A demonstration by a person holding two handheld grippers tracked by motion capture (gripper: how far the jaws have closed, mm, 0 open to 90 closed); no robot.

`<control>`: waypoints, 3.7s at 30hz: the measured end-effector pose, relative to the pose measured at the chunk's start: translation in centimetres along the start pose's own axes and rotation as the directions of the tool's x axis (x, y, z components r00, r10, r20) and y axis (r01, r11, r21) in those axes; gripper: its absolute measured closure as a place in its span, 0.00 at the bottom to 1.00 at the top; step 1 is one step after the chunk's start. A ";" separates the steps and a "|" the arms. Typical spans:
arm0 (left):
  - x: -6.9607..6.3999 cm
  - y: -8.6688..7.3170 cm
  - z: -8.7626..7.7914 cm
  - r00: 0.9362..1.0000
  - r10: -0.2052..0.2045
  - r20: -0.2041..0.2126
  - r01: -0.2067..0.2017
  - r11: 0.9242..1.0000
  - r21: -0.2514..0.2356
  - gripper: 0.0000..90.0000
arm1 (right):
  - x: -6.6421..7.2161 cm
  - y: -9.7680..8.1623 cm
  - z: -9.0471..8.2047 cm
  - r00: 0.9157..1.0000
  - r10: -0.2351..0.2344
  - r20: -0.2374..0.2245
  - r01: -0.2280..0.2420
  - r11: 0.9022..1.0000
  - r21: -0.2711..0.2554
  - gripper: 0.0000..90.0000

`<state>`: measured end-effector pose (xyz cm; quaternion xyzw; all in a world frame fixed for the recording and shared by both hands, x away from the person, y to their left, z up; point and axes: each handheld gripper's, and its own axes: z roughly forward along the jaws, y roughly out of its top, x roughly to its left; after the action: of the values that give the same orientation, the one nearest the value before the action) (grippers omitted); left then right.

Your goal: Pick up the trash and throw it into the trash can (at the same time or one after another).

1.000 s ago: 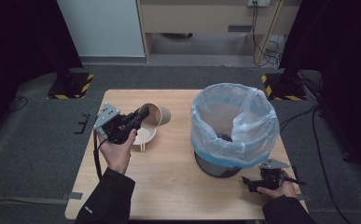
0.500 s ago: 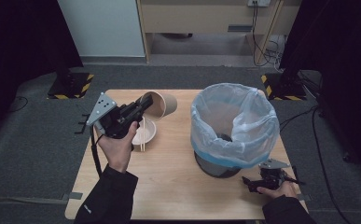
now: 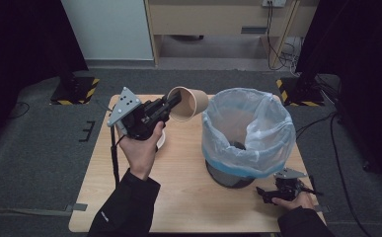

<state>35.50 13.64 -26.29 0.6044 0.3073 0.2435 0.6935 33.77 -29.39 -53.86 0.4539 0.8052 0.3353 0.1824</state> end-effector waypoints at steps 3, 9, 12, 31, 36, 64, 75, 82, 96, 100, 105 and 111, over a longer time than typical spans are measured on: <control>-0.6 0.1 0.6 1.000 0.002 0.016 -0.002 1.000 -0.008 0.92 | 0.0 0.0 0.0 1.000 0.000 0.000 0.000 1.000 0.000 0.01; -1.7 0.3 1.9 0.999 0.009 0.047 -0.008 1.000 -0.009 0.92 | 0.0 0.0 0.0 1.000 0.002 0.001 -0.002 1.000 -0.001 0.01; -2.2 0.2 2.6 0.998 0.012 0.063 -0.012 1.000 -0.007 0.92 | 0.0 0.0 0.0 1.000 0.001 0.001 -0.001 1.000 -0.002 0.01; -4.0 -2.9 8.0 0.992 0.004 0.124 -0.018 0.994 0.105 0.92 | 0.0 0.0 0.0 1.000 -0.002 0.001 0.002 1.000 -0.004 0.01; -4.1 -3.5 9.2 0.990 0.010 0.141 -0.028 0.991 0.128 0.86 | 0.0 0.0 0.0 1.000 -0.002 0.002 0.002 1.000 -0.004 0.01; 5.6 -3.7 -2.9 0.989 0.082 -0.126 -0.061 0.985 0.161 0.50 | 0.0 0.0 0.0 1.000 0.000 -0.001 0.000 1.000 0.000 0.01; 11.3 -10.3 -4.5 0.950 0.044 -0.310 0.054 0.952 0.302 0.46 | 0.0 0.0 0.0 1.000 0.000 -0.001 0.000 1.000 0.000 0.01; 13.1 -13.6 -4.1 0.926 0.055 -0.373 0.093 0.926 0.367 0.45 | 0.0 0.0 0.0 1.000 -0.001 -0.001 0.001 1.000 0.000 0.01; 15.4 -19.2 -2.3 0.897 0.073 -0.435 0.171 0.852 0.495 0.52 | 0.0 0.0 0.0 1.000 -0.001 -0.001 0.001 1.000 0.000 0.01; 15.7 -20.3 -2.0 0.892 0.079 -0.444 0.187 0.831 0.523 0.56 | 0.0 0.0 0.0 1.000 -0.001 -0.001 0.001 1.000 0.000 0.01; 16.0 -21.4 -1.8 0.886 0.071 -0.458 0.216 0.811 0.543 0.60 | 0.0 0.0 0.0 1.000 -0.001 -0.001 0.001 1.000 0.000 0.01; 16.2 -21.9 -1.8 0.882 0.063 -0.467 0.235 0.800 0.552 0.65 | 0.0 0.0 0.0 1.000 -0.001 -0.002 0.001 1.000 0.000 0.01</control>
<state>44.65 23.10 -50.20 0.6993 0.5521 0.2390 0.3860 33.78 -29.39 -53.86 0.4532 0.8057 0.3354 0.1818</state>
